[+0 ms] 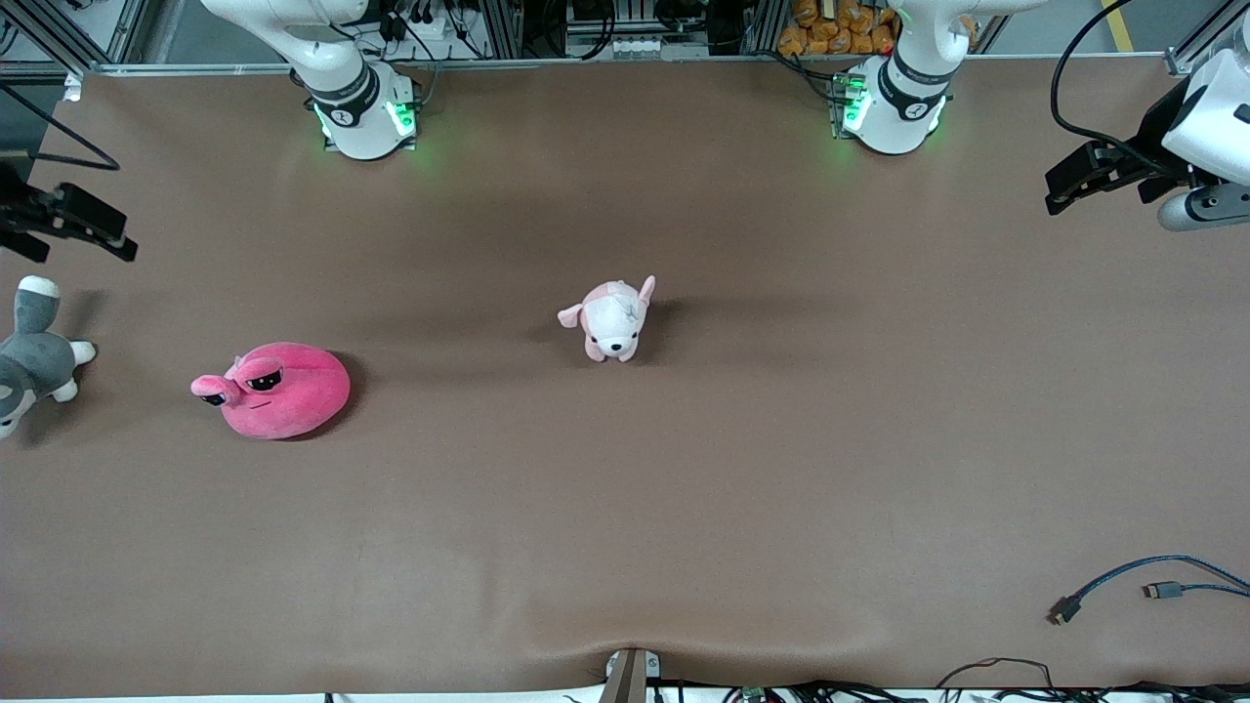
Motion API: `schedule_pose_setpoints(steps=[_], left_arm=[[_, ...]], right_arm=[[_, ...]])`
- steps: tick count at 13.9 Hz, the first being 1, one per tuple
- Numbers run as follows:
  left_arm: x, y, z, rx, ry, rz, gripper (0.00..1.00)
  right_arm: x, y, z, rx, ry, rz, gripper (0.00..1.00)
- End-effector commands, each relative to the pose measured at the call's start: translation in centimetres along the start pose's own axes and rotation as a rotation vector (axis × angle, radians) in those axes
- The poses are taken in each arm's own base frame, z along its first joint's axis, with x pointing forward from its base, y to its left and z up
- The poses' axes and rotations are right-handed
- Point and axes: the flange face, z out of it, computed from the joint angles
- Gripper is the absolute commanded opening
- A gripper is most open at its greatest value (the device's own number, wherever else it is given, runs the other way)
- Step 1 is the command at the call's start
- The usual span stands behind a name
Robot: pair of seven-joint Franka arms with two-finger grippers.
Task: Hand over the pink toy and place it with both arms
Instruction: 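Open the right gripper and lift it away from the pink plush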
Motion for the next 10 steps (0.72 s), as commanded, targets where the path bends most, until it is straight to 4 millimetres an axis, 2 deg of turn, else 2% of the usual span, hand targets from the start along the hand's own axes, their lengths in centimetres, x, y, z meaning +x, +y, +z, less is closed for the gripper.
schedule_pose_setpoints(steps=[1, 4, 10], left_arm=[[-0.63, -0.31, -0.68, -0.014, 0.004, 0.011, 1.0], [-0.33, -0.27, -1.54, -0.02, 0.024, 0.013, 1.0], [-0.13, -0.01, -1.39, -0.017, 0.02, 0.052, 1.0]], right_arm=[[-1.09, -0.15, 0.38, -0.008, -0.038, 0.008, 1.0], [-1.18, -0.34, 0.34, 0.006, -0.041, 0.069, 1.0], [-1.01, -0.41, 0.12, -0.002, -0.027, 0.076, 1.0]])
